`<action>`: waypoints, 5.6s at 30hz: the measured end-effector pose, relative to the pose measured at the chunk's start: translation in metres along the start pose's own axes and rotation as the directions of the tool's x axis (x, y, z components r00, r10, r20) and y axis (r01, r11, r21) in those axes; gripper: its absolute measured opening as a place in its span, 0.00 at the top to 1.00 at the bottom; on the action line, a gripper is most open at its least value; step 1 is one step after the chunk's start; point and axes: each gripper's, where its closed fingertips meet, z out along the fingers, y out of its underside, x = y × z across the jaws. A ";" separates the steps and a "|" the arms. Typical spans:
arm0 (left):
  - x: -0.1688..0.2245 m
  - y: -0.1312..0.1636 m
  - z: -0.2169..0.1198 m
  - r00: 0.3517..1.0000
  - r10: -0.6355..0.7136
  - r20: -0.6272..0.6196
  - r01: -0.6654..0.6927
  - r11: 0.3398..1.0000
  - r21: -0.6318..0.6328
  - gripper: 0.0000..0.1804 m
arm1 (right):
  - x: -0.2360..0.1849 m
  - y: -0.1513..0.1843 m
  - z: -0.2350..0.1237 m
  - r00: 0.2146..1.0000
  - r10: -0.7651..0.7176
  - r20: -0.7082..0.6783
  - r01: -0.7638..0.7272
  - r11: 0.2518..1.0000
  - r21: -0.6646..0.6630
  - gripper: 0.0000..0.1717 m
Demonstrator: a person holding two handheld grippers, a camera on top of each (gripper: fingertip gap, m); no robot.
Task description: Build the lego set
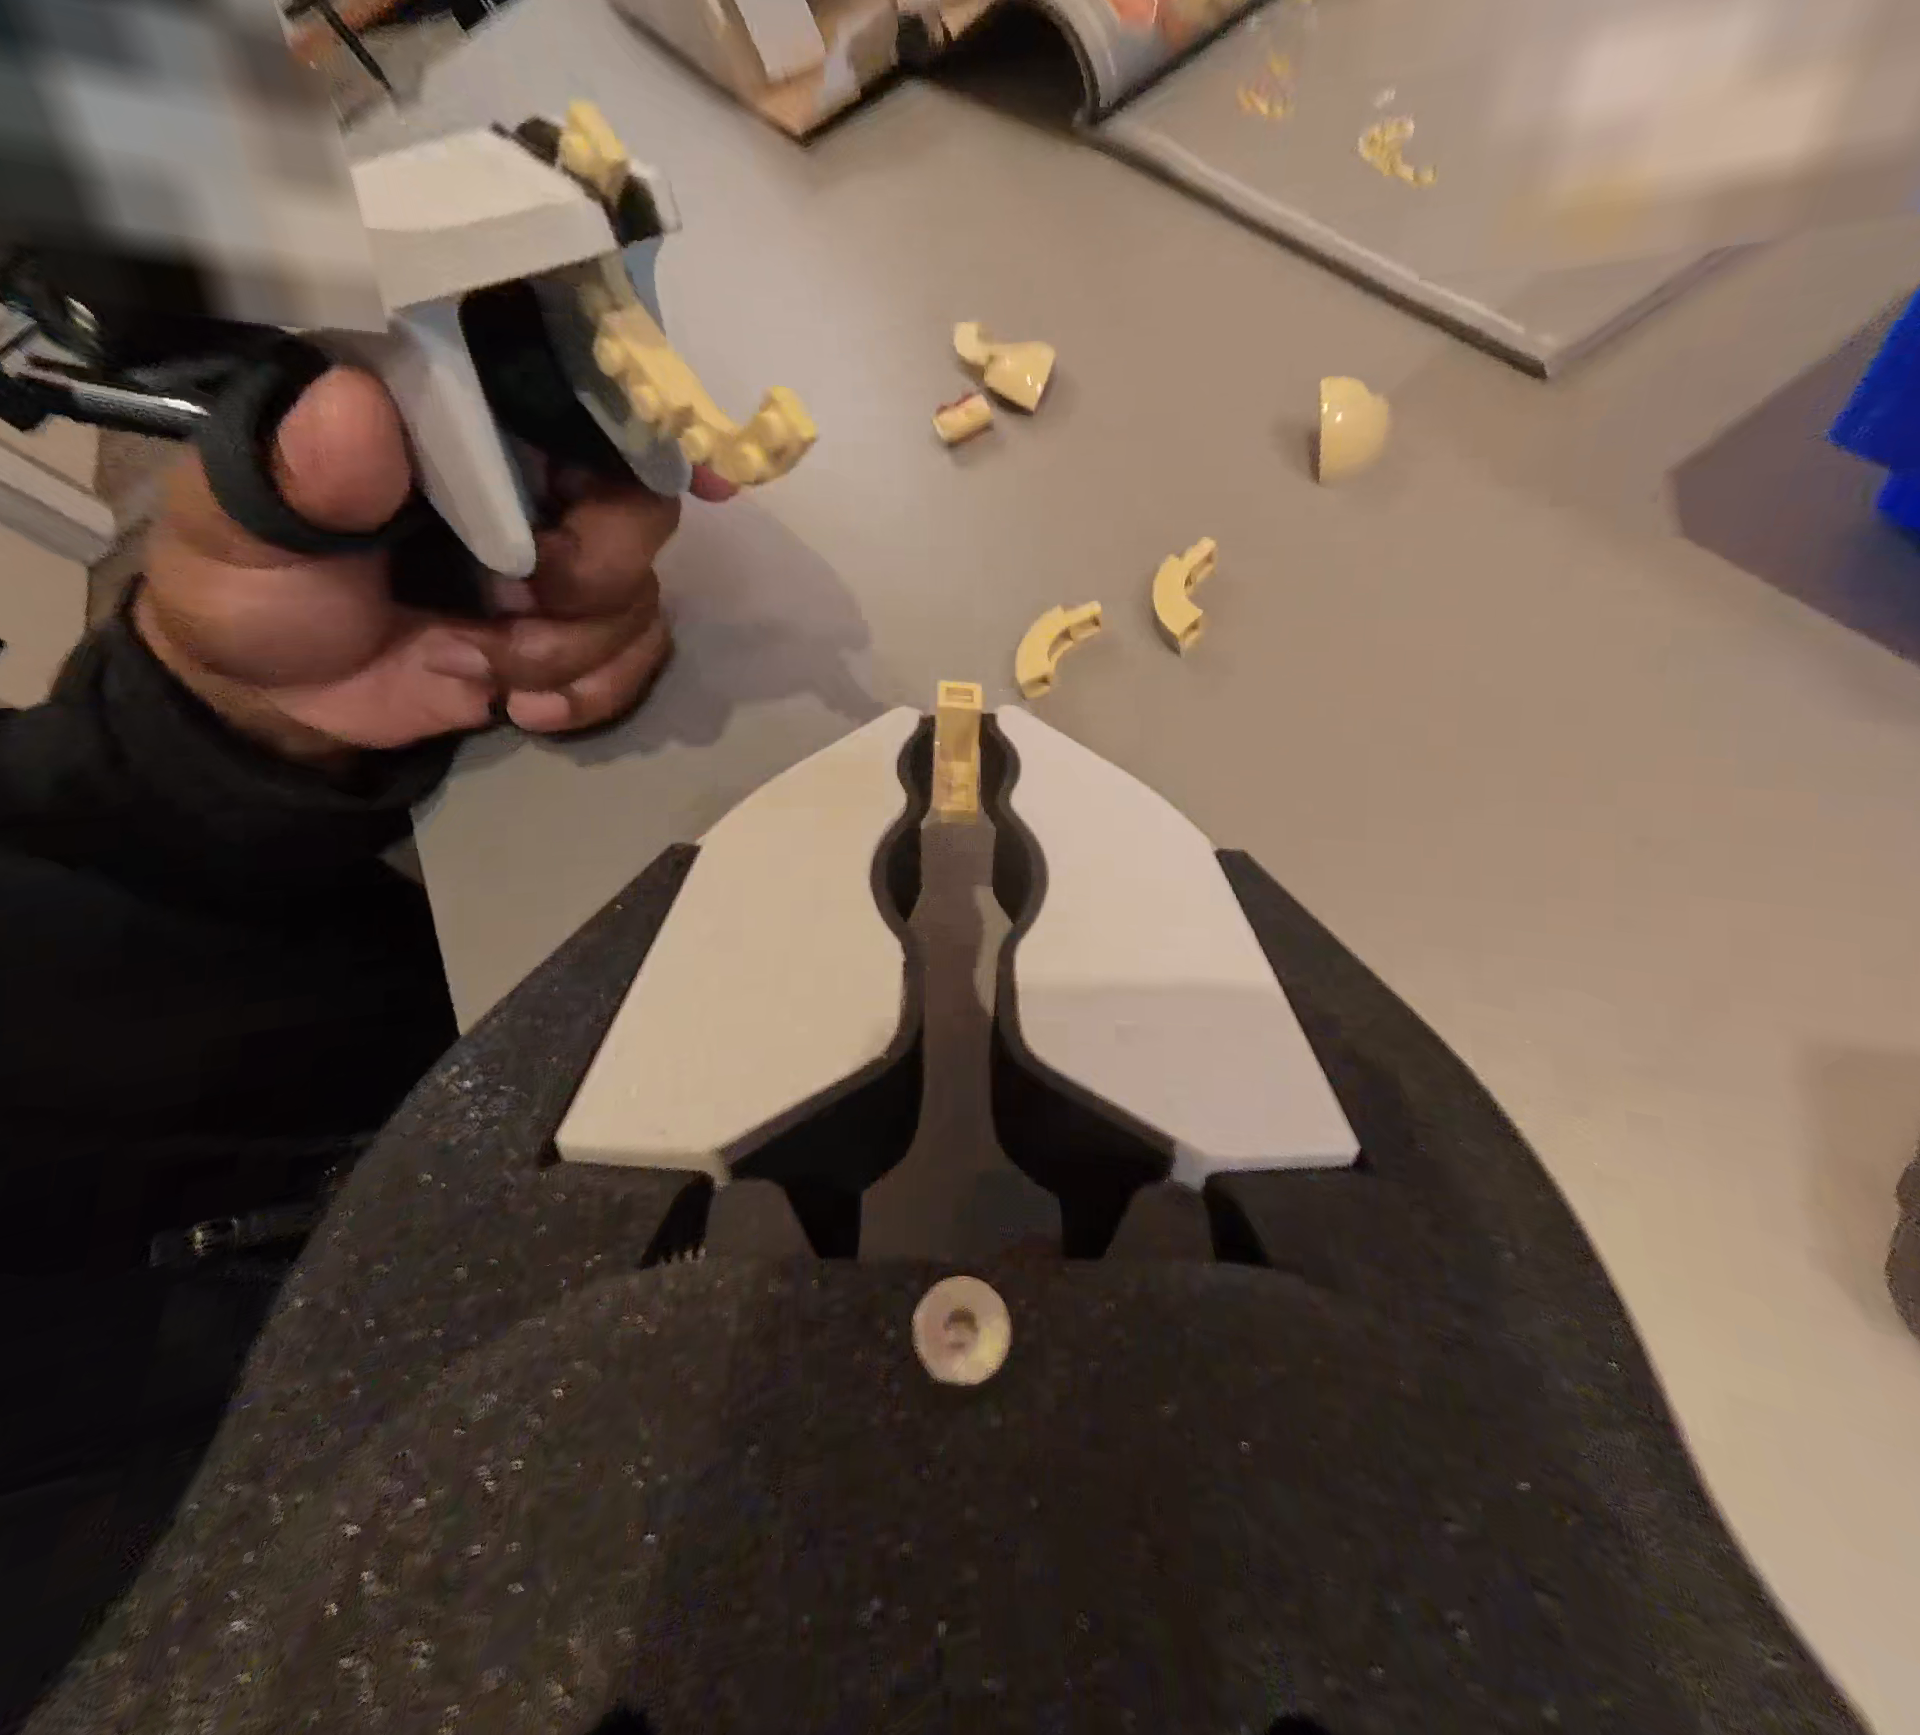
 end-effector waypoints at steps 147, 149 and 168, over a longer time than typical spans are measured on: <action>-0.013 0.022 -0.026 0.987 0.125 0.103 -0.096 0.963 -0.250 0.95 | 0.009 0.032 0.011 0.694 -0.704 0.150 0.636 0.502 -0.587 0.85; -0.013 0.021 -0.027 0.988 0.115 0.101 -0.088 0.966 -0.244 0.95 | 0.008 0.032 0.010 0.685 -0.709 0.164 0.645 0.488 -0.588 0.85; -0.014 0.021 -0.029 0.988 0.118 0.104 -0.089 0.965 -0.245 0.96 | 0.016 0.031 0.016 0.676 -0.706 0.211 0.656 0.445 -0.609 0.94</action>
